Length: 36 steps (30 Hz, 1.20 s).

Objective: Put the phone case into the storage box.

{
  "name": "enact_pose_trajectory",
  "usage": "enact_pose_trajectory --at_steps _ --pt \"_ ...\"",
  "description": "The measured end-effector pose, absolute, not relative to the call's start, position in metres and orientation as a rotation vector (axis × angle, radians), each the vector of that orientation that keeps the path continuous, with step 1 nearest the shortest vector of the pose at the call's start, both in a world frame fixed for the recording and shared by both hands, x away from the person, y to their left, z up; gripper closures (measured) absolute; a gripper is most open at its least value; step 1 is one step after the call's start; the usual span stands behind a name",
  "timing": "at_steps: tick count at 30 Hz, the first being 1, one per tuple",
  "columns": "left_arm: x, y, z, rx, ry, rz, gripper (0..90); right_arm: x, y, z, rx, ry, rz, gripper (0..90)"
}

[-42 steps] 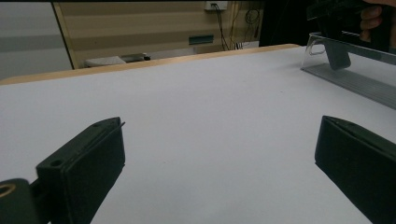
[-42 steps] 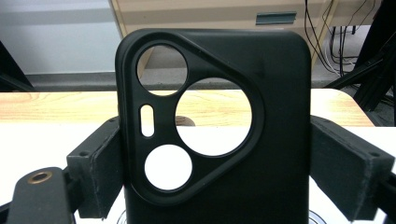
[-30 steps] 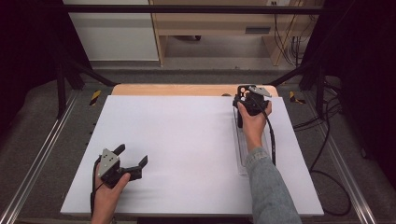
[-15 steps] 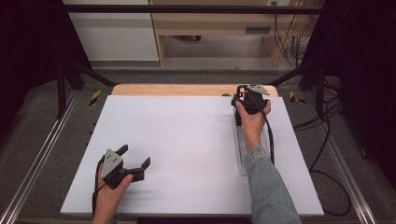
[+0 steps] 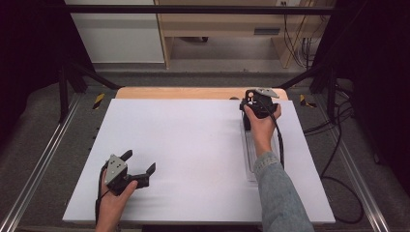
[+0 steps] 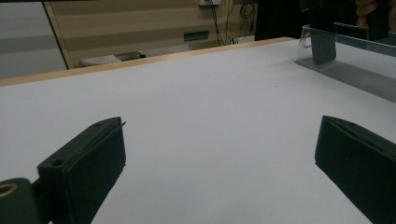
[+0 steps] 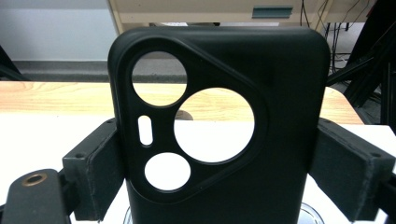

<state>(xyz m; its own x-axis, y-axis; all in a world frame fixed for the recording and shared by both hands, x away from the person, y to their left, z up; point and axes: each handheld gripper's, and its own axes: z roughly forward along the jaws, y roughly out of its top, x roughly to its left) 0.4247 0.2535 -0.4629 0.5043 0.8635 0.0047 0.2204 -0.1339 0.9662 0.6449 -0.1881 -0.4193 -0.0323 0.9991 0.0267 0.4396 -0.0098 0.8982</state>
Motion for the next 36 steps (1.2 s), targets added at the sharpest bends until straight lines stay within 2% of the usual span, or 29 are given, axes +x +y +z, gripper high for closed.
enact_pose_trajectory --at_steps 15,36 --pt "0.4244 0.2533 -0.4626 1.652 0.938 0.732 1.8 0.6433 -0.1863 -0.4196 1.542 1.621 0.981 4.3" --pt "0.4242 0.2532 -0.4621 1.653 0.934 0.734 1.8 0.6378 -0.1866 -0.4107 1.503 1.609 1.001 4.7"
